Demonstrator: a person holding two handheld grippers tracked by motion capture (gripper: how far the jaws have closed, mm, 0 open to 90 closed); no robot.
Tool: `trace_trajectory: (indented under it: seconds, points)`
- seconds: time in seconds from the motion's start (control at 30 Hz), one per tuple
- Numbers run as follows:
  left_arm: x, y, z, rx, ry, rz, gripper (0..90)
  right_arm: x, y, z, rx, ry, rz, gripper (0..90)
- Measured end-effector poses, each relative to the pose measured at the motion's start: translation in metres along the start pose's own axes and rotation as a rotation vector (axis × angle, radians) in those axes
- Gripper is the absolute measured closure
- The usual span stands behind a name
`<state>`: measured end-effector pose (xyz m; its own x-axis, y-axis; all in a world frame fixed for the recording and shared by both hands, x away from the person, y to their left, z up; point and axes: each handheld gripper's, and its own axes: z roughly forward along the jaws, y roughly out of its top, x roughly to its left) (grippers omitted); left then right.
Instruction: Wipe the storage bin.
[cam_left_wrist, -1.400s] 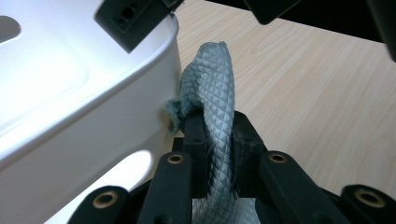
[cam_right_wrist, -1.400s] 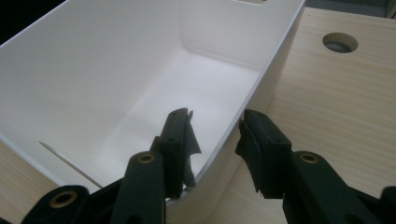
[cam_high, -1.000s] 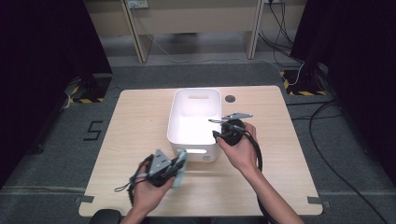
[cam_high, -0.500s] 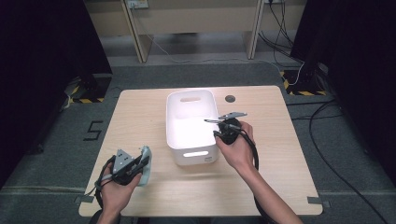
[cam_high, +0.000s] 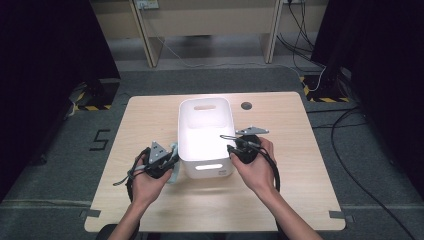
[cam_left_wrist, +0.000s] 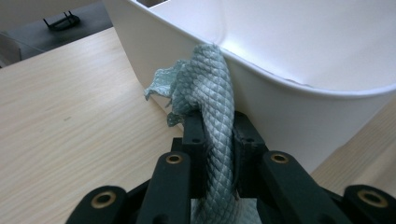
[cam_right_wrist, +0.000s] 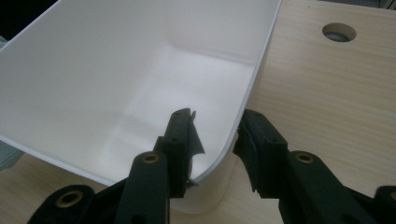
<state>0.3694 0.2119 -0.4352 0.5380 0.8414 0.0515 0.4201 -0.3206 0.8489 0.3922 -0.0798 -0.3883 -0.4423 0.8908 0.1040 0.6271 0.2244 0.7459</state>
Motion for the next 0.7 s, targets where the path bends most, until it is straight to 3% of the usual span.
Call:
trace_trajectory:
  seconds: [0.23,0.33,0.53,0.7]
  points:
    - [0.002,0.011,0.013,0.021,0.009,0.042,79.4,0.005,-0.004,-0.005,0.001,-0.033,0.008,64.2]
    - [0.004,0.014,0.02,0.024,0.002,0.043,79.4,0.004,-0.005,-0.008,0.004,-0.039,0.023,62.8]
    - [0.006,0.012,0.022,0.013,0.031,0.043,77.7,-0.003,-0.005,-0.01,0.003,-0.013,0.043,62.4]
    - [0.019,0.002,0.016,0.026,0.073,0.024,77.8,-0.014,-0.002,-0.017,-0.031,0.023,0.065,61.2]
